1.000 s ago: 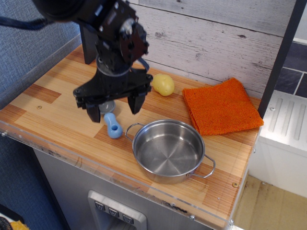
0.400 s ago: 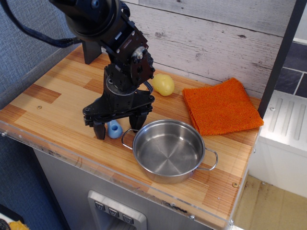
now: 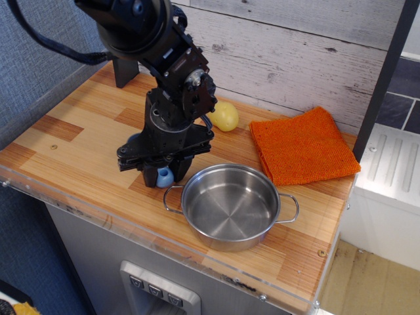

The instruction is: Move blue spoon near to vessel

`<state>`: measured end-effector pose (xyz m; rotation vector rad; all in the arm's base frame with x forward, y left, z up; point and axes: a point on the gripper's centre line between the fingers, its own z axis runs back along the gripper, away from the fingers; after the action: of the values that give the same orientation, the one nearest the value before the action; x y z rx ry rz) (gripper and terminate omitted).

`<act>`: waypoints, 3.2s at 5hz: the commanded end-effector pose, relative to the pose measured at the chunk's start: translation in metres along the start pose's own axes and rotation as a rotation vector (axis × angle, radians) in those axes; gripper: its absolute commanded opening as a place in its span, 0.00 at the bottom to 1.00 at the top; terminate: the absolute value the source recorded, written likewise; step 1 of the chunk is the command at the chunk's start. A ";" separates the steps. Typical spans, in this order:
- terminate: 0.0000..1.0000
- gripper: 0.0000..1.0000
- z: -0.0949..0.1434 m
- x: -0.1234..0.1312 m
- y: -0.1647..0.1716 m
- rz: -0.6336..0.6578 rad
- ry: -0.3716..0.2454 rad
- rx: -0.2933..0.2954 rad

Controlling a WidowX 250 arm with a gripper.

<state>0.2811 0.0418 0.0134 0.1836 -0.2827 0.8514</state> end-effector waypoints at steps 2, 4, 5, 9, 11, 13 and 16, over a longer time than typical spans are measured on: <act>0.00 0.00 0.036 0.025 0.000 0.047 -0.048 -0.104; 0.00 0.00 0.043 0.063 -0.012 0.105 -0.068 -0.134; 0.00 0.00 0.038 0.089 -0.016 0.151 -0.073 -0.130; 0.00 0.00 -0.024 0.136 -0.027 0.261 -0.014 -0.064; 0.00 1.00 -0.025 0.132 -0.030 0.310 -0.013 -0.019; 0.00 1.00 -0.015 0.125 -0.031 0.319 -0.028 -0.019; 0.00 1.00 0.009 0.131 -0.027 0.341 -0.099 -0.081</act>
<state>0.3815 0.1092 0.0372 0.1246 -0.3838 1.1529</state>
